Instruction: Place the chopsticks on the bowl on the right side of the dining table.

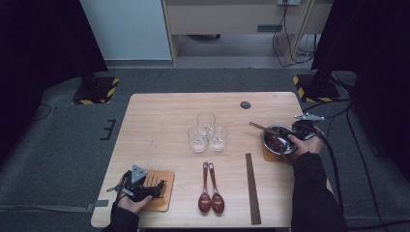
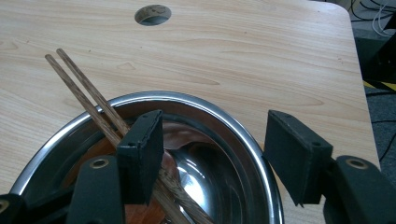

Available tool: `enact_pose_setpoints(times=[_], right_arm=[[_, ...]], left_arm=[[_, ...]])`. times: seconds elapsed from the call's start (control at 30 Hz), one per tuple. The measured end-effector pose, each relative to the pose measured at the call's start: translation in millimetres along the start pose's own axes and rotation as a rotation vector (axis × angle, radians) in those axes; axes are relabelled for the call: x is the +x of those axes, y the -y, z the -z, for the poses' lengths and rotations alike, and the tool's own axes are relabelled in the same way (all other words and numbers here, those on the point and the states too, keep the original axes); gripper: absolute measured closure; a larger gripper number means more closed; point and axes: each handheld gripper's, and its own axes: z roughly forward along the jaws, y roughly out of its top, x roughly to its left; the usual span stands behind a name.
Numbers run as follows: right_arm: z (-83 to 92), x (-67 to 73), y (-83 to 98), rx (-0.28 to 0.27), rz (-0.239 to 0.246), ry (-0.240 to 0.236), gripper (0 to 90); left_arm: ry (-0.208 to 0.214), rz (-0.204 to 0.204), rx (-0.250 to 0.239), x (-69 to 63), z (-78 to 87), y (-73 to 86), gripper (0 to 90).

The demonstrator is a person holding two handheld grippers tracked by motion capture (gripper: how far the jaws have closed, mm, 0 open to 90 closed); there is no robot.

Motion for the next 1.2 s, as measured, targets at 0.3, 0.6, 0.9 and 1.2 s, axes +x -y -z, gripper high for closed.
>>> enact_pose_setpoints(times=[0.3,0.6,0.9,1.2], right_arm=[[1.1,1.2,0.2,0.013,0.02,-0.048,36.7],[3.8,3.3,1.2,0.03,0.048,-0.087,36.9],[7.9,3.7,-0.6,0.005,0.046,-0.092,37.3],[21.2,6.8,-3.0,-0.041,0.038,-0.108,40.1]], left_arm=[[0.0,0.0,0.0,0.0,0.0,0.0,6.4],[0.0,0.0,0.0,-0.1,0.0,0.0,6.4],[0.0,0.0,0.0,0.0,0.0,0.0,6.3],[-0.001,0.0,0.0,-0.1,0.0,0.0,6.4]])
